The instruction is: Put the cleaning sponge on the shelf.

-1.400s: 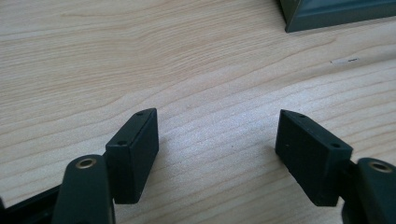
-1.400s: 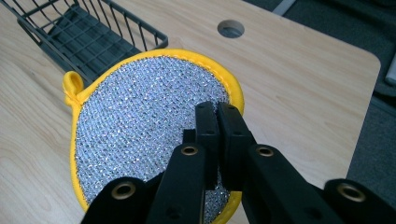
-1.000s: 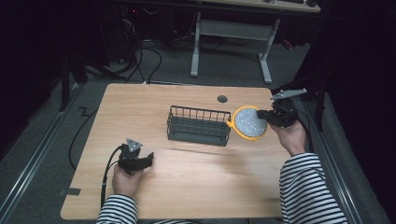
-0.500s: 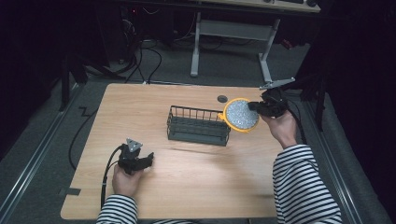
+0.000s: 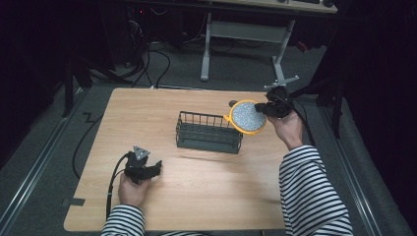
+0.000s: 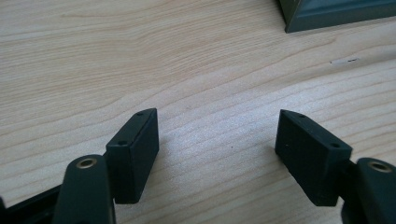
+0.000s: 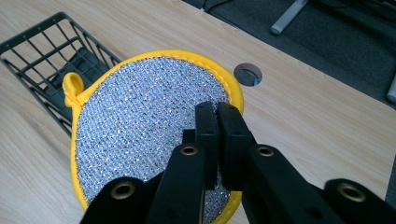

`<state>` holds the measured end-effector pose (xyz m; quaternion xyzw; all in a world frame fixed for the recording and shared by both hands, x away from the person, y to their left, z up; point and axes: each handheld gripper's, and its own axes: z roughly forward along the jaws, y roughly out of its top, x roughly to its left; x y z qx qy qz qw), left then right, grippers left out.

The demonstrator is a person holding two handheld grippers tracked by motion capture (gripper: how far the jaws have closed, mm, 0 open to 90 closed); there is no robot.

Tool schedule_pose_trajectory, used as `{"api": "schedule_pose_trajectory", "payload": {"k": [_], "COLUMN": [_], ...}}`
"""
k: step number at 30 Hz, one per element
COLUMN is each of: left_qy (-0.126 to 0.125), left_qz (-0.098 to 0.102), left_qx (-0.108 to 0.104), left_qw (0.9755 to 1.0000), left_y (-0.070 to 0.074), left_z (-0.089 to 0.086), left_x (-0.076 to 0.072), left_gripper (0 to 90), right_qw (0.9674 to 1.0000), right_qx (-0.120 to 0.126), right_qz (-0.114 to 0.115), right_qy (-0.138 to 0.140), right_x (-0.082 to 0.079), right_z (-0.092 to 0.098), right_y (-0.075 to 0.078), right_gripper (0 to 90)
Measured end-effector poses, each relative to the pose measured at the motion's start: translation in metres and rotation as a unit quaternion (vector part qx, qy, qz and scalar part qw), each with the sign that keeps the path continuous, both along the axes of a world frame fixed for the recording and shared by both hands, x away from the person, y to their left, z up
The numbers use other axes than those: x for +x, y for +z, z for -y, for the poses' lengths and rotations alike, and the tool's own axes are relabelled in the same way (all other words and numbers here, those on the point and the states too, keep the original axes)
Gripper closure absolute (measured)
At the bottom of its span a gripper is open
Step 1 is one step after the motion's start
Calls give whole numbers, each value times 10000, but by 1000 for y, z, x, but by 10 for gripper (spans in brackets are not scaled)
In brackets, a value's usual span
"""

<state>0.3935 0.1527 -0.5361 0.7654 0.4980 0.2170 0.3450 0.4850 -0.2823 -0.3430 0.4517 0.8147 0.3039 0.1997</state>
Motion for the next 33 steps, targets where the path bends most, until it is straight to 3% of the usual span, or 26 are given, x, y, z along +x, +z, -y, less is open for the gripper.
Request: {"api": "schedule_pose_trajectory", "payload": {"k": [12,33], "left_qy": [20,31], "left_qz": [8,4], "left_qx": [14,18], "left_qw": [10000,10000], "left_y": [0,0], "left_z": [1,1], "left_x": [1,1], "left_gripper": [307,304], "right_qw": [9999,9999], "right_qx": [-75,59], "right_qz": [-23,-98], "right_qy": [-142,-4], "right_x": [15,33], "right_z": [-14,-56], "right_y": [-3,-17], "right_gripper": [879,877]}}
